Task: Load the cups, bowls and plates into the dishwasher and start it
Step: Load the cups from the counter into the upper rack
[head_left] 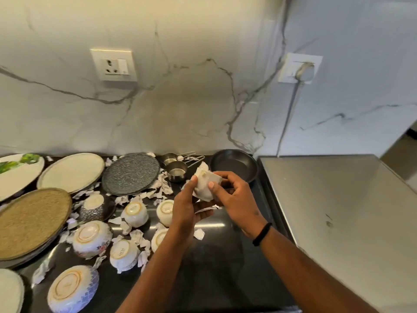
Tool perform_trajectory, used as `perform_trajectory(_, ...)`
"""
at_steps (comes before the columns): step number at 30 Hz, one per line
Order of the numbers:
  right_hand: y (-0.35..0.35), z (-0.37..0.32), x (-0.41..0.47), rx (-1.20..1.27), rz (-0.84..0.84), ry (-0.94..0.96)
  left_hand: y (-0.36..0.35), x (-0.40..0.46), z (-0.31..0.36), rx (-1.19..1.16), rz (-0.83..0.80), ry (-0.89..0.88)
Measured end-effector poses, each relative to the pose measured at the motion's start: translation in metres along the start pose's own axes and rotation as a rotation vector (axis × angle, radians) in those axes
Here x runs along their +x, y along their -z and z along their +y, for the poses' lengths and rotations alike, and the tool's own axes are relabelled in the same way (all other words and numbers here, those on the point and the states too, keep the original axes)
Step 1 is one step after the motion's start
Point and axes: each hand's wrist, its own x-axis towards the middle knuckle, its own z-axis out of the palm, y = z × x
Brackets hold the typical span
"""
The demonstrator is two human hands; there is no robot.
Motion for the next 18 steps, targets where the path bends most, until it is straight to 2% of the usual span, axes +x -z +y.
perform_trajectory(6,0.034,0.023,-0.051,-0.017,0.198,-0.165,-0.021,-0.019,-0.038,0.089,-0.143,0.104)
perform_trajectory(14,0.113,0.045,-0.145,0.004,0.624,-0.324,-0.084,-0.06,-0.105,0.296,-0.45,0.289)
perform_trajectory(18,0.152,0.044,-0.193,0.204,0.759,-0.349,-0.129,-0.091,-0.127,0.39,-0.575,0.331)
